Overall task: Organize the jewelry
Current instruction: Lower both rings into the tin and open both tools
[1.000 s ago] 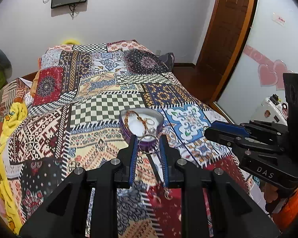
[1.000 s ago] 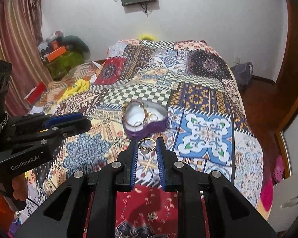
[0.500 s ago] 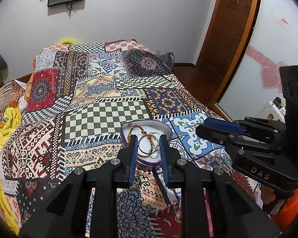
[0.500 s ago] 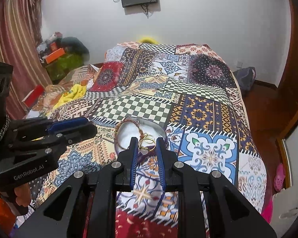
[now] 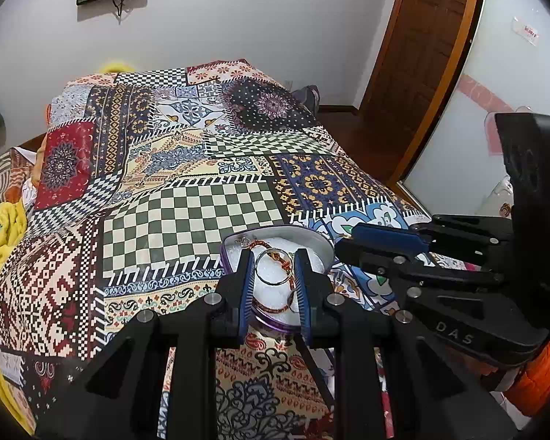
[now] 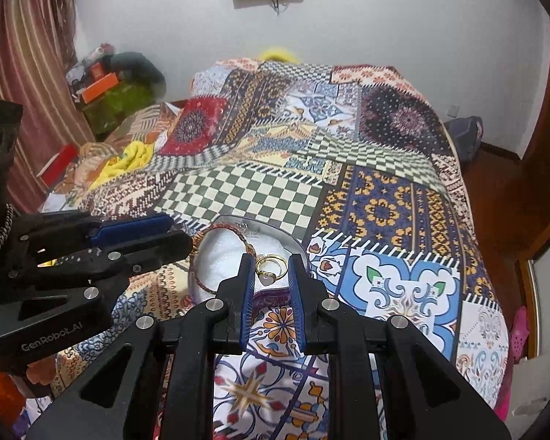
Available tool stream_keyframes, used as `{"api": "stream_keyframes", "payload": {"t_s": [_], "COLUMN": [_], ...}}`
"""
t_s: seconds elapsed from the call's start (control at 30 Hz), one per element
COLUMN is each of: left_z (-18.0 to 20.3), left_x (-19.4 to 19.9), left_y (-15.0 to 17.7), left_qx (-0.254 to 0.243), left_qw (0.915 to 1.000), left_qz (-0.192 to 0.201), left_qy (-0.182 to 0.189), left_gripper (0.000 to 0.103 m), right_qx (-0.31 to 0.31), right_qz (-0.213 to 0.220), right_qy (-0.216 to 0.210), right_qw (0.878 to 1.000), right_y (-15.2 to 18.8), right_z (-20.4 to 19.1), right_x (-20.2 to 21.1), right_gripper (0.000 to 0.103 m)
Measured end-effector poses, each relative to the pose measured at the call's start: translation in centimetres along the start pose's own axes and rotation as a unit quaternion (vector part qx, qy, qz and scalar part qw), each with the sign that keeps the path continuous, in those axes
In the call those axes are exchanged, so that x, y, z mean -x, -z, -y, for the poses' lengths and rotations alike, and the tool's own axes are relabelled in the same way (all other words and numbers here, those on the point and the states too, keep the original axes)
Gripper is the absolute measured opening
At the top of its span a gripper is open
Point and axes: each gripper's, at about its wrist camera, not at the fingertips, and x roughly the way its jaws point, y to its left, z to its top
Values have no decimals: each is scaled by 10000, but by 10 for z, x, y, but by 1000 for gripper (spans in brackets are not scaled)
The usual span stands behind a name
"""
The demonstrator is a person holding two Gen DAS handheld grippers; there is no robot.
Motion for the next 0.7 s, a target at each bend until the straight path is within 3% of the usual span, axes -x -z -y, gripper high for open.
{"api": "stream_keyframes", "payload": {"t_s": [0.7], "left_z": [-11], "left_x": [-26], "left_y": [-4], "left_qx": [42], "left_qw": [9996], "left_qz": [-272], "left_qy": [82], "left_gripper": [21], "right_qx": [291], "right_qz": [-488], "right_qy": [-93], "right_qw": [9983], "right_y": [-1], "right_z": [-2], "right_x": [-35], "right_gripper": [16]}}
